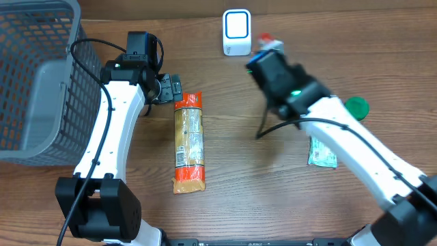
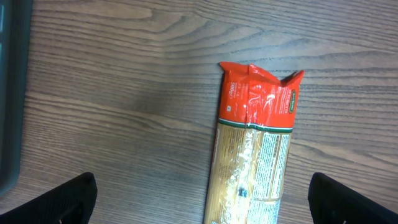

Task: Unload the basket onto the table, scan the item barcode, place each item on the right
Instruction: 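Carry the red bar right and set it beside the jar, release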

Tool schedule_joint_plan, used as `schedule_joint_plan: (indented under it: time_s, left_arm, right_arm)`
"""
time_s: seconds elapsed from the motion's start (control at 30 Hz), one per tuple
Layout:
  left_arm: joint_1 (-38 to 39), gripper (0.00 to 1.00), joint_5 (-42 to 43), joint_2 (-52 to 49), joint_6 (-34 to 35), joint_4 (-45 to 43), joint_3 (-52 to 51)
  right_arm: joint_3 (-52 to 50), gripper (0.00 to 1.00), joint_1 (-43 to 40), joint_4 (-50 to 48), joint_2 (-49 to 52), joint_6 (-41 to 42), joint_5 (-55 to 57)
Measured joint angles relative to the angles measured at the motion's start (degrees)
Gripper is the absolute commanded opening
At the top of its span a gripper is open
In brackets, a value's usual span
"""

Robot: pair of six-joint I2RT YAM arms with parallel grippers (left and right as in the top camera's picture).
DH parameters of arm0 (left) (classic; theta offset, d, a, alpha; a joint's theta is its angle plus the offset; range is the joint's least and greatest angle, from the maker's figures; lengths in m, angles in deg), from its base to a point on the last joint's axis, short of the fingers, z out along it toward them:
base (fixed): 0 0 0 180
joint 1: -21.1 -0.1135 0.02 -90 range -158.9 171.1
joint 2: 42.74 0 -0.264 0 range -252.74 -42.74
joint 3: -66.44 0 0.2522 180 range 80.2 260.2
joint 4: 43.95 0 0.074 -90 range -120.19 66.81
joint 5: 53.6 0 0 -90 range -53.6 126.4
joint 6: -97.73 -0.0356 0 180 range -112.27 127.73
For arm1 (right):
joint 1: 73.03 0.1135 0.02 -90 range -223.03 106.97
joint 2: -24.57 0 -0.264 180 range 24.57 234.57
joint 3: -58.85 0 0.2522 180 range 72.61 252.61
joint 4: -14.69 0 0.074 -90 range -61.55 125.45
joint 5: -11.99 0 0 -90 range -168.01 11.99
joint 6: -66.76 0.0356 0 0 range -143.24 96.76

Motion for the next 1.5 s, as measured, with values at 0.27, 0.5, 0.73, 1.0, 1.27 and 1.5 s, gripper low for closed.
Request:
schedule_joint_plan:
  time_s: [0.27,0.5,0.73,1.0,1.27,1.5]
  left_arm:
    - [0.0,1.00,0.0,0.0,0.0,0.0,0.0]
    - [0.0,1.00,0.0,0.0,0.0,0.0,0.0]
    - [0.0,1.00,0.0,0.0,0.0,0.0,0.0]
    - [0.0,1.00,0.0,0.0,0.0,0.0,0.0]
    - [0.0,1.00,0.0,0.0,0.0,0.0,0.0]
    - [0.0,1.00,0.0,0.0,0.0,0.0,0.0]
  right_arm:
    - [-5.1,0.04,-9.5,12.6,-0.7,16.2,-7.4]
    - [-12.9,0.03,-10.5,8.7,-0.7,19.3,-9.9]
    - [-19.4,0.04,-10.9,8.2,-0.7,21.0,-10.3]
    - [-24.9,0.21,-10.9,7.0,-0.7,21.8,-10.6]
    - [-25.7,0.39,-10.9,5.3,-0.7,22.1,-11.5]
    - [-25.7,0.37,-10.9,-2.4,-0.7,22.1,-19.5]
